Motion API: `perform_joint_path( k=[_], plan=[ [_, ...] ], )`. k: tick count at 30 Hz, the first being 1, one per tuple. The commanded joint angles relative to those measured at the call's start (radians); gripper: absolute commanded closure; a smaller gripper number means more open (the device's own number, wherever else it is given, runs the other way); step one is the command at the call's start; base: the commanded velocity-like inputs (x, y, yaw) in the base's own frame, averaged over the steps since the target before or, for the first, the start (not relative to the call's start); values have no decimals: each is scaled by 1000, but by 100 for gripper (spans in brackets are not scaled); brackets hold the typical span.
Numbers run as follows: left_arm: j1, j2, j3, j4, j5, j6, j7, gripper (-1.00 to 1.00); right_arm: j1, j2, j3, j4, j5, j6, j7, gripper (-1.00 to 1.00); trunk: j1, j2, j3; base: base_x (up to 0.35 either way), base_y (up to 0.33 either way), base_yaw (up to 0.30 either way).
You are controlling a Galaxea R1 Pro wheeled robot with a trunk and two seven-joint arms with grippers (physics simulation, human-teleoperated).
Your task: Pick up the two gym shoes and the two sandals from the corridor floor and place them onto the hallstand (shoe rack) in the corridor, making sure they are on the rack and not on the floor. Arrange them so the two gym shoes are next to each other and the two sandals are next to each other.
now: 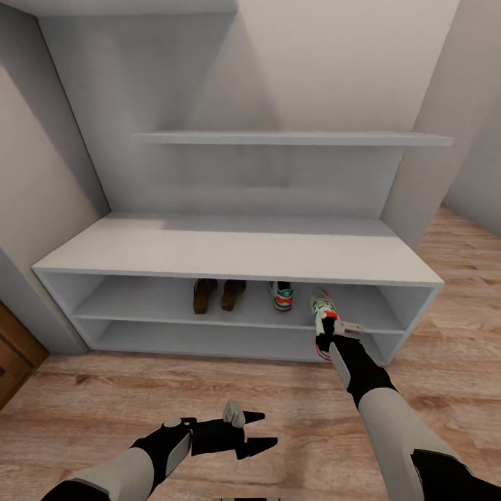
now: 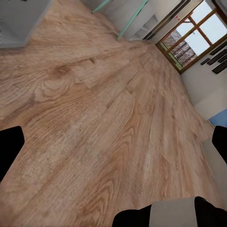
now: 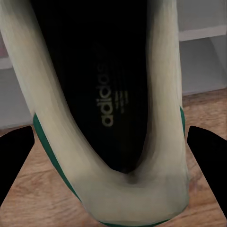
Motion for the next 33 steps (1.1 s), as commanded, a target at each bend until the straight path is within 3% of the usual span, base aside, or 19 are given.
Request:
perform_joint_path(
  k=[1, 33],
  plan=[
    [-1, 0, -8, 1, 9, -6, -1, -100, 0, 1, -4, -2, 1, 5, -1, 100, 0, 0, -1, 111, 7, 0],
    [0, -1, -8, 2, 9, -6, -1, -100, 0, 1, -4, -2, 1, 5, -1, 100, 0, 0, -1, 181, 12, 0]
  ],
)
